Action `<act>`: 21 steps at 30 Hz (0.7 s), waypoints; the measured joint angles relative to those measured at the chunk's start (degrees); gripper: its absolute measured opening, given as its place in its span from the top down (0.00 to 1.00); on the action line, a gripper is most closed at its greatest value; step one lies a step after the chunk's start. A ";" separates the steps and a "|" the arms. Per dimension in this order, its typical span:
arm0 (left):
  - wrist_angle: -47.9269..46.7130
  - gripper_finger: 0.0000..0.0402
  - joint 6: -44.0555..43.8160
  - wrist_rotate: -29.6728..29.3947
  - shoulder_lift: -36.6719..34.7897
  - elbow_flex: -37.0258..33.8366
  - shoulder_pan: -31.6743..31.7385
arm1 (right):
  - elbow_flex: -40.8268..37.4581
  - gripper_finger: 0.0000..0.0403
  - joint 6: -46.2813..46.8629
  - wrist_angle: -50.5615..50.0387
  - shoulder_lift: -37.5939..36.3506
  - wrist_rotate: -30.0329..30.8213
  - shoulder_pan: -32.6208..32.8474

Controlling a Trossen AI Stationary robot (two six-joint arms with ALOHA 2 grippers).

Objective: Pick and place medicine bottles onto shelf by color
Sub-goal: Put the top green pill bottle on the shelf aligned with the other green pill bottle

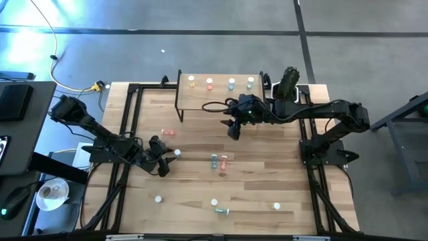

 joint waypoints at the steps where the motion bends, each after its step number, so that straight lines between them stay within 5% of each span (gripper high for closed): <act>1: 0.95 0.53 0.00 0.06 0.88 0.00 0.05 | 0.00 0.56 -0.10 0.19 0.00 0.00 0.00; 21: 18.90 0.53 4.26 -1.71 17.26 0.04 4.08 | 0.00 0.56 -1.47 2.14 0.00 0.02 0.00</act>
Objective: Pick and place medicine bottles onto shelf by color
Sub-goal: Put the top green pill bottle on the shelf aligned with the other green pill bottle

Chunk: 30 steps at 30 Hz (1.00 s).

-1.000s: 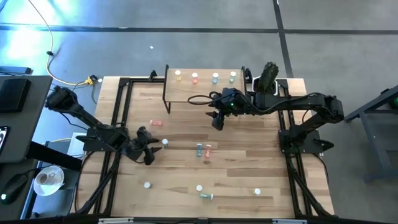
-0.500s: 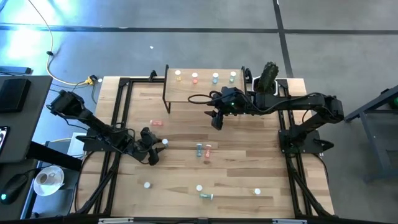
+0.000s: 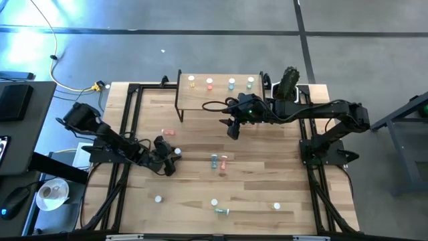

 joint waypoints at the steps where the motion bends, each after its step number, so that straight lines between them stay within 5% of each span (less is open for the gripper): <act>1: 0.49 0.53 0.20 -0.12 0.24 0.00 0.00 | 0.00 0.56 -0.02 0.00 0.00 -0.01 0.00; 15: 1.13 0.79 1.29 -0.47 0.50 0.00 0.04 | 0.00 0.56 0.00 0.00 0.00 -0.02 0.00; 30: 6.28 0.76 15.01 6.37 0.44 4.83 6.25 | 0.00 0.56 -0.62 -0.02 0.00 -0.07 0.00</act>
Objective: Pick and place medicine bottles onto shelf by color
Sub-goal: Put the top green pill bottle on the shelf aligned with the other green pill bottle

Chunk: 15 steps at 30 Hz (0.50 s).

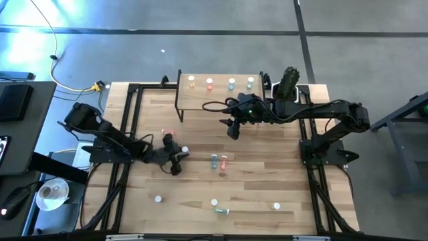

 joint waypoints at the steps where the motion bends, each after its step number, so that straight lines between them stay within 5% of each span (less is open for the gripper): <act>1: -0.05 0.76 0.94 1.14 -0.01 0.48 1.08 | 0.00 0.56 -0.44 0.00 0.00 -0.04 0.00; 15: -6.70 0.76 14.32 18.65 -0.01 13.62 11.89 | 0.00 0.56 -1.33 0.00 0.00 -7.79 0.04</act>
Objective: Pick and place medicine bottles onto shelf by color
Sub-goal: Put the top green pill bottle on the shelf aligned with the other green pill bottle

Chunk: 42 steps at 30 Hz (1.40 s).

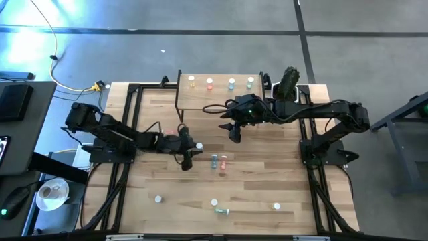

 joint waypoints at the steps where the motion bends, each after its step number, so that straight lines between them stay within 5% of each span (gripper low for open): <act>1: -2.10 0.76 1.10 0.77 0.00 1.67 0.66 | 0.00 0.56 -0.02 0.00 0.00 -0.90 0.00; 16: -29.99 0.76 8.40 5.15 0.00 19.86 6.04 | 0.02 0.56 -6.20 6.83 4.97 -10.39 0.12; 42: -25.48 0.76 6.42 4.95 0.00 20.09 6.51 | 0.02 0.56 -8.89 13.32 12.70 -10.39 2.62</act>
